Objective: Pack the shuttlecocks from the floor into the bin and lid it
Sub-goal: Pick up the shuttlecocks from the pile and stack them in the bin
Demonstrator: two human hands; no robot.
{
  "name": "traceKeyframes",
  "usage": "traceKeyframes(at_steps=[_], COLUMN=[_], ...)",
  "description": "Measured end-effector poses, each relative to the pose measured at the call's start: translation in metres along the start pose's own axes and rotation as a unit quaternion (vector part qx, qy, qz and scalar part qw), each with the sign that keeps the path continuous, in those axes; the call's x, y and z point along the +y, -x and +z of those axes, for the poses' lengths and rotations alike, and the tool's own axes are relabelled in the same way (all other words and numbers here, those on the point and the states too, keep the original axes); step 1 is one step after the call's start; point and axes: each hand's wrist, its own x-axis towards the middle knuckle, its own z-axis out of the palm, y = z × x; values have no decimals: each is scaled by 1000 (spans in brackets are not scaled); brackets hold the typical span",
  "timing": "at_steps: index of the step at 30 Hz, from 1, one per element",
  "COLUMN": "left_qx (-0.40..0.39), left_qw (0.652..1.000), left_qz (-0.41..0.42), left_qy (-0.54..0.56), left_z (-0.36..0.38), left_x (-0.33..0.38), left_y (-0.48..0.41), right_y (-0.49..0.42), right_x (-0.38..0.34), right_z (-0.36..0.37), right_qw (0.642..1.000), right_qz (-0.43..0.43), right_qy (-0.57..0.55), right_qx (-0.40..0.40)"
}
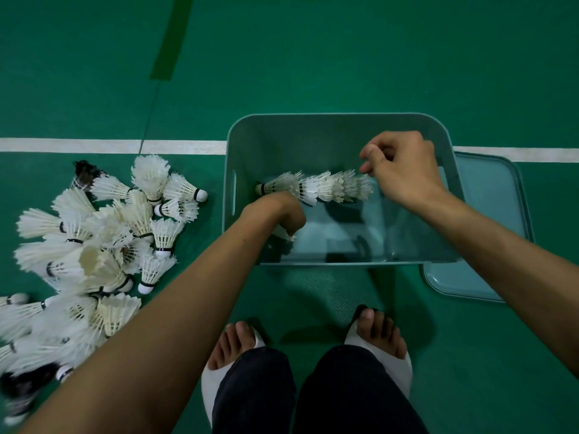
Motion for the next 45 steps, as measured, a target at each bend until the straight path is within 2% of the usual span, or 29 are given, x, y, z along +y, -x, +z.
traceKeyframes(at_steps=[5,10,14,18,21,23,25,28,31,34,36,39,43,45], left_qx=[47,130,213,313,388,426,435,411,407,425,411,384,372,371], left_qw=[994,981,953,908,869,844,837,842,868,886,899,908,909,906], left_qz=[-10,6,77,120,73,7,-74,-176,-187,-161,-135,-130,-141,-132], left_qy=[103,146,200,250,299,325,325,303,212,92,66,109,122,153], left_z=[-2,-9,-24,-34,-26,-15,2,38,75,103,115,121,119,117], left_x=[-3,-8,-18,-50,-100,-139,-173,-221,-251,-261,-257,-250,-249,-252], left_y=[8,23,50,94,119,131,134,120,95,75,64,46,32,32], right_y=[9,21,39,63,75,87,103,125,133,132,131,121,102,105], right_x=[-6,-17,-50,-101,-143,-171,-196,-218,-201,-166,-155,-156,-157,-152], right_z=[-11,-22,-22,-6,21,44,70,122,183,227,247,269,279,276], right_qw=[1000,999,994,985,982,980,975,956,930,912,913,915,900,897], right_qz=[-1,7,-15,-60,-93,-130,-168,-173,-158,-165,-177,-237,-237,-264], right_qy=[-7,-26,-13,-13,35,66,60,55,111,209,238,241,216,209], right_qx=[-30,-39,-110,-160,-162,-136,-132,-229,-313,-311,-279,-219,-297,-286])
